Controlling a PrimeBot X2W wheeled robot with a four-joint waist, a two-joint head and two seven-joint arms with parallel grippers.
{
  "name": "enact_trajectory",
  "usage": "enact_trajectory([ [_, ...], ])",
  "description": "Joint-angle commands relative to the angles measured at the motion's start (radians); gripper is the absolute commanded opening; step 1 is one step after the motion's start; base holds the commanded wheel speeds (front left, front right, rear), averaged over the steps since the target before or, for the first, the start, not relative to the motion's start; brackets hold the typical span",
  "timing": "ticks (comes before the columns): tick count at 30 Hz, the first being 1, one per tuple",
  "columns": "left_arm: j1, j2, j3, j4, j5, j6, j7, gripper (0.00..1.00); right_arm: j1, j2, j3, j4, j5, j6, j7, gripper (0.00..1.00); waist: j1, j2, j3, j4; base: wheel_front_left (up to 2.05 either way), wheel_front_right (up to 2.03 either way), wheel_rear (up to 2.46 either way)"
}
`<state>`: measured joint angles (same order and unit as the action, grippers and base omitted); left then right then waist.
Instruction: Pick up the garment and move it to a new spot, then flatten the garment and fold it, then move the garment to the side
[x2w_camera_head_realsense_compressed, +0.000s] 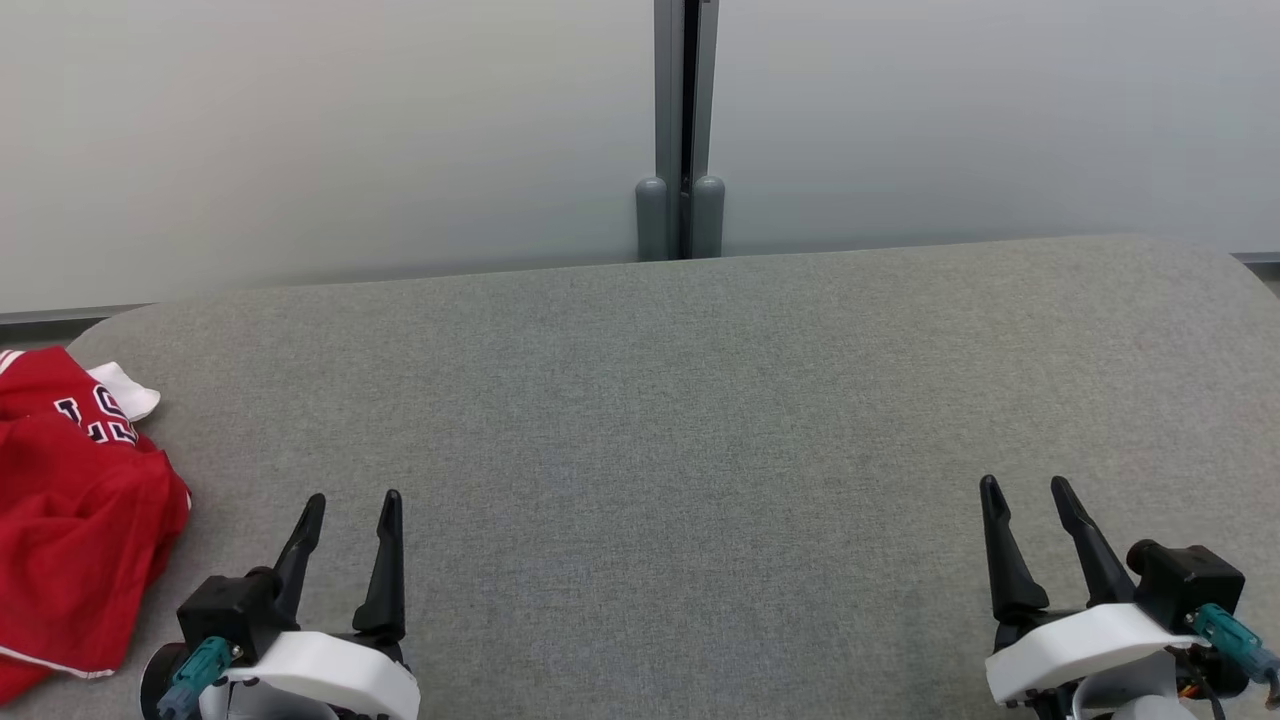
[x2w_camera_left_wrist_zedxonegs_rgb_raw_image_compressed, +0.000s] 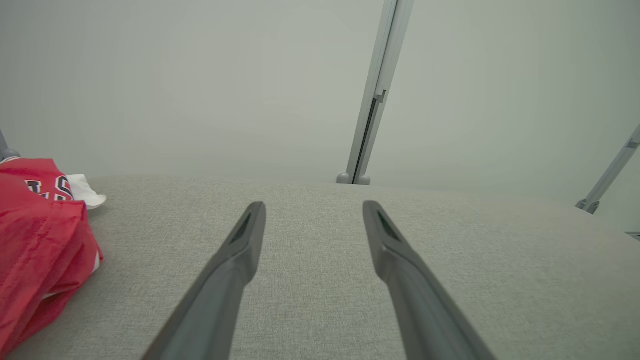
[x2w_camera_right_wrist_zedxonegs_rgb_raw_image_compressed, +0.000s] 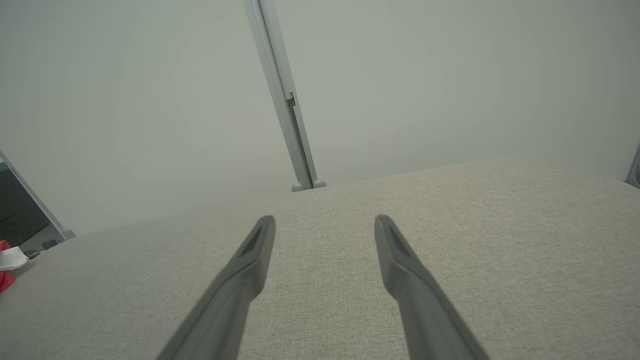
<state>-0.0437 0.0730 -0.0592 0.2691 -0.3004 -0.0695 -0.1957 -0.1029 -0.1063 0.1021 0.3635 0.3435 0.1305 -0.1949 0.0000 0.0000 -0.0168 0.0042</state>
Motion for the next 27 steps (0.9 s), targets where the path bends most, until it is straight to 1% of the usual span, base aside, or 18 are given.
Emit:
enact_trajectory([
  [1, 0.0, 0.006, 0.0, 0.0, 0.026, 0.005, -0.01, 1.0, -0.015, -0.001, 0.001, -0.002, -0.028, 0.0, -0.012, 1.0, 0.0, 0.0, 0.001, 0.0, 0.0, 0.0, 0.0],
  [16, 0.003, 0.003, 0.003, 0.043, 0.131, 0.02, -0.04, 1.0, -0.016, 0.002, 0.013, 0.032, -0.128, 0.0, -0.041, 1.0, 0.0, 0.0, -0.007, 0.005, 0.0, 0.0, 0.0],
  [27, 0.008, -0.004, 0.011, 0.066, 0.19, 0.021, -0.061, 1.0, -0.015, 0.01, 0.009, 0.055, -0.167, 0.0, -0.056, 1.0, 0.0, 0.0, -0.011, 0.005, 0.0, 0.0, 0.0],
])
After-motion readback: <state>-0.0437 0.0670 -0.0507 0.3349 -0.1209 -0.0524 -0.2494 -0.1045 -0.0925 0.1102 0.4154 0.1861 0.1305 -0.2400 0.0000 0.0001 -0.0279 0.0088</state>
